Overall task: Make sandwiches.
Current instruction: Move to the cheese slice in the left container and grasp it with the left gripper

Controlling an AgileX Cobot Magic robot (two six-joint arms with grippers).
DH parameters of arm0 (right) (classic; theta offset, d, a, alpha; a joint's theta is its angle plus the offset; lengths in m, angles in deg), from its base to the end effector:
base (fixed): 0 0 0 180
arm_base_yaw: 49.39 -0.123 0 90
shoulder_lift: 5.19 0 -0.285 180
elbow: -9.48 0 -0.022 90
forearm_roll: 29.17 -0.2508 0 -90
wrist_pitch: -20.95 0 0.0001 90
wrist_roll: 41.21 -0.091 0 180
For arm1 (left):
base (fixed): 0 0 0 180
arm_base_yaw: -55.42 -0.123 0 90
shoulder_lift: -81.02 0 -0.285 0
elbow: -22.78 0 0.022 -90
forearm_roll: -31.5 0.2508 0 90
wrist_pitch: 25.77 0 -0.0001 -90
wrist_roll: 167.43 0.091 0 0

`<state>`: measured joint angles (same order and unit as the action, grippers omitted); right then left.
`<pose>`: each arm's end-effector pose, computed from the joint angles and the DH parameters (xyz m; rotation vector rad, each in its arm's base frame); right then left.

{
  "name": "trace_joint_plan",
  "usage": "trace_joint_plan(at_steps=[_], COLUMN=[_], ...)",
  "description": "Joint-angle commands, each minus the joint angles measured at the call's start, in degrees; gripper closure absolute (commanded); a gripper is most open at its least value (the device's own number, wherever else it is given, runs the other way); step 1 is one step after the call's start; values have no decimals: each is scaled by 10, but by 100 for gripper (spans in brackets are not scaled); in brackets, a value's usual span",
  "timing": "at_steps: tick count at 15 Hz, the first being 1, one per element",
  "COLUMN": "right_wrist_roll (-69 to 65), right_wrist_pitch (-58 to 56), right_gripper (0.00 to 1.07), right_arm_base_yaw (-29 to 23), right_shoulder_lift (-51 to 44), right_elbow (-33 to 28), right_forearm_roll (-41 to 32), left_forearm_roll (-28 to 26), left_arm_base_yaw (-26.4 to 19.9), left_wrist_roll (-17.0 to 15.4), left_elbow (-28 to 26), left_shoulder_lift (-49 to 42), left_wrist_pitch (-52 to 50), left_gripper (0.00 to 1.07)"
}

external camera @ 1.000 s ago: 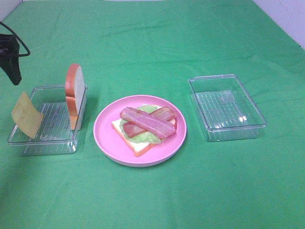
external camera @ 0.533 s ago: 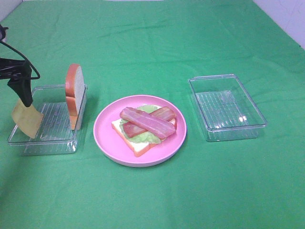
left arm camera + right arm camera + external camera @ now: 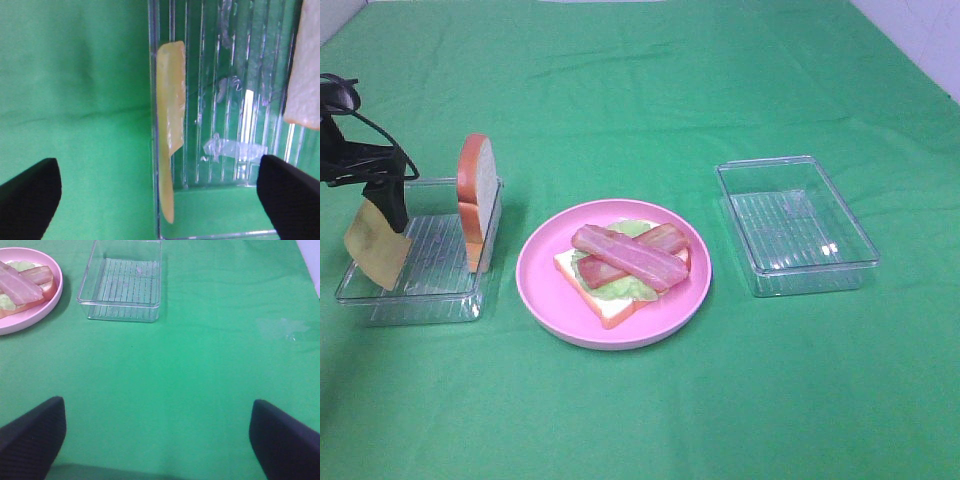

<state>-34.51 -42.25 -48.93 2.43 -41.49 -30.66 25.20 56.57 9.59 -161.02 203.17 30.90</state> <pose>-0.0026 0.0021 0.2623 -0.1170 2.1224 -0.0423 0.3906 -0.0162 0.1743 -0.1350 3.0516 -0.1491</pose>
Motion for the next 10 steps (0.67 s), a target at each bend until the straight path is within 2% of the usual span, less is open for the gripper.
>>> trace_joint_plan(at_steps=[1,3,6,7,8,9,10], right_wrist_roll=[2,2,2,2,2,2,2], right_wrist_pitch=[2,2,2,2,2,2,2], right_gripper=[12,12,12,12,12,12,12], right_arm_base_yaw=[2,2,2,2,2,2,2], right_shoulder_lift=[-19,-19,-19,-19,-19,-19,-19], right_elbow=[-2,-2,-2,-2,-2,-2,-2], right_forearm_roll=[-1,-1,-1,-1,-1,-1,-1], left_forearm_roll=[-5,-4,10,11,10,6,6], left_arm_base_yaw=[-1,-1,-1,-1,-1,-1,-1], left_wrist_roll=[1,1,-23,-28,-36,-40,-40], left_elbow=[3,3,3,3,3,3,3], left_shoulder_lift=[7,7,7,7,7,11,16], left_wrist_pitch=[-17,-18,-23,-25,-30,-31,-28], left_gripper=[7,16,45,51,64,87,96])
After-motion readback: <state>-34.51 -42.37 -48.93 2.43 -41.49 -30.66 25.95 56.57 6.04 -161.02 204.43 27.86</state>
